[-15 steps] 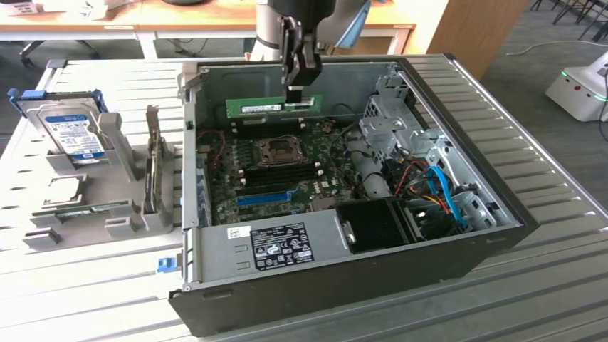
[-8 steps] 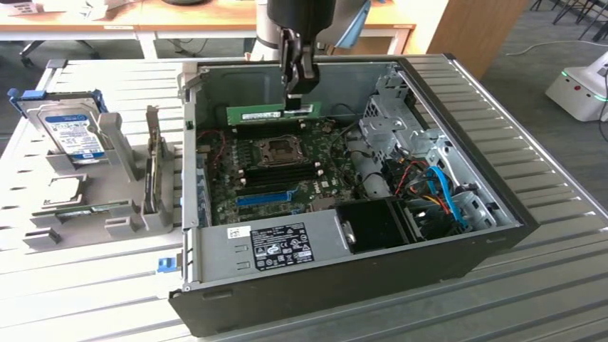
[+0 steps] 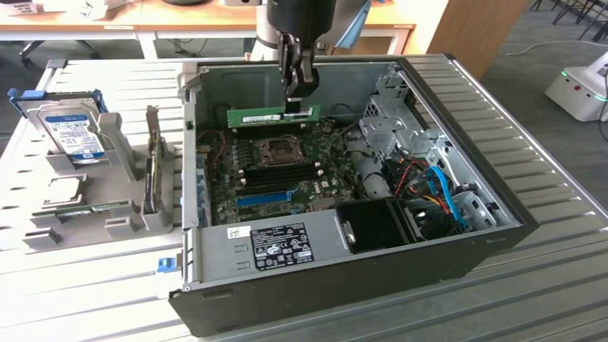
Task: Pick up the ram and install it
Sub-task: 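Pick up the ram and move it above insertion slot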
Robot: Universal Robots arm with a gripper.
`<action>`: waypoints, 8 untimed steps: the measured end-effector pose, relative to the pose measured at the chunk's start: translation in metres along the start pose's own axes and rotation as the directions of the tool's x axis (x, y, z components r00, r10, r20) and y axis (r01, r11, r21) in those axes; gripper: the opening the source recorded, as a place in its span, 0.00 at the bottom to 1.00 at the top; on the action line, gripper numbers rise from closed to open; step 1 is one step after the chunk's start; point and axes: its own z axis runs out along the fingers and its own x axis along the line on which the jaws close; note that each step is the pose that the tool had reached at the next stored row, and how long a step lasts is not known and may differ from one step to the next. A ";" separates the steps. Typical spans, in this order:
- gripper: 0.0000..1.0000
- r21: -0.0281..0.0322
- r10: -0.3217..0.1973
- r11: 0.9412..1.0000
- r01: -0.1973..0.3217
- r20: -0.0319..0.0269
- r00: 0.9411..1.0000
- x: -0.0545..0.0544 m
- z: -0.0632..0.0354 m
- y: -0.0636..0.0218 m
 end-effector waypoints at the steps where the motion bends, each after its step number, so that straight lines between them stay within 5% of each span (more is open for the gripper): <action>1: 0.12 0.000 0.000 1.000 0.000 0.000 1.000 0.000 0.0001 -0.0010; 8: 0.12 0.000 0.000 1.000 0.000 0.000 1.000 0.000 0.0006 -0.0083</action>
